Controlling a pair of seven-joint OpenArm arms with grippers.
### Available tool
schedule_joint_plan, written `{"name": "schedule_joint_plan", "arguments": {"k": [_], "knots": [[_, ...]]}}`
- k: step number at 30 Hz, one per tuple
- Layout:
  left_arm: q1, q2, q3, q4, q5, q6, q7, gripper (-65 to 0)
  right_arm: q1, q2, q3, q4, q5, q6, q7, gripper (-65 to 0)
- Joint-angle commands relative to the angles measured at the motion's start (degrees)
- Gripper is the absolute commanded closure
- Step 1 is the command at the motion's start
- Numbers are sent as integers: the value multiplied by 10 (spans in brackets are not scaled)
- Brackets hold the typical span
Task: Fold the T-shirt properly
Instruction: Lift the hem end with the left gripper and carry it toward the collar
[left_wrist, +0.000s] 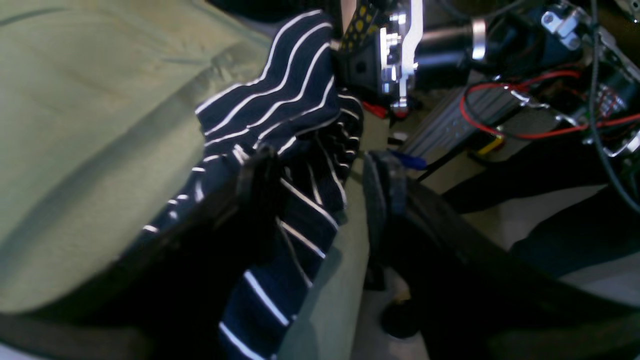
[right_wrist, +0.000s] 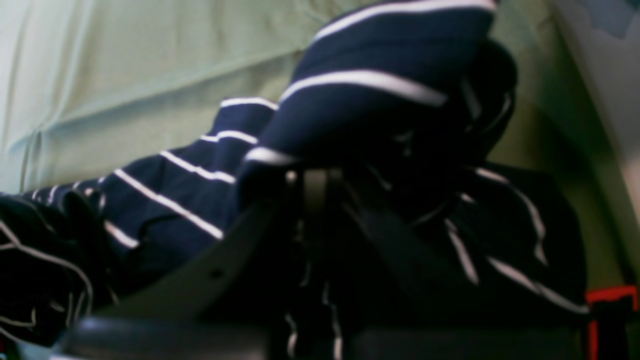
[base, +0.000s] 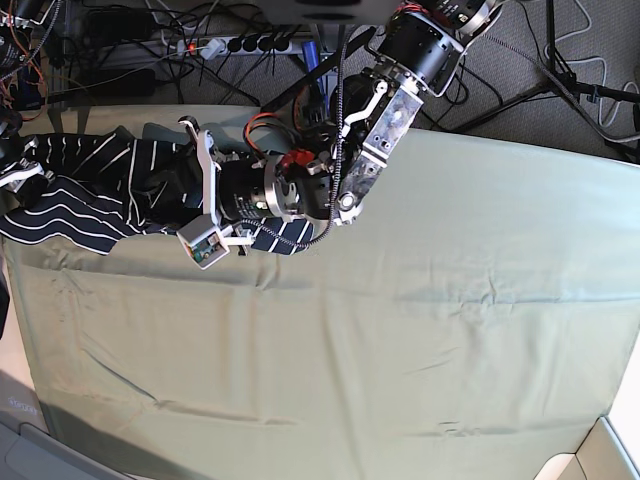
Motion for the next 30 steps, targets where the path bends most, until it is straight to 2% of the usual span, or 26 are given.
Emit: {"name": "schedule_joint_plan", "arguments": {"k": [1,4,9,12,16,20,22,27,28,30], "knots": [[-11,9,-1,22,-7,-3,-14,-301,4,14,4,10,13,-17,11,0],[-10,9,-9,28,20,-4,-13,-288,4,14,4,10,12,-17,11,0],[-9,9,-10,17,67,-4,-3,-75,4,14,4,10,12,-17,11,0],[-7,9,-10,-11,67,-3,-4,-9,4,14,4,10,12,-17,11,0],[-7,9,-10,-79,69,-4,-62,-8,4,14,4,10,12,-17,11,0],[-8,9,-10,-141,113,-4,-119,-8,4,14,4,10,12,-17,11,0],[-9,9,-4,-154,115,-4,-148,-9,5,14,4,10,13,-17,11,0],[-12,9,-3,-140,113,-3,-147,-9,6,15,5,10,19,-17,4,0],[-12,9,-3,-131,111,-4,-140,-9,6,15,7,11,30,-16,-10,-56],[-12,9,-3,-108,94,-3,-111,-9,6,14,17,14,54,-17,-47,-225]]}}
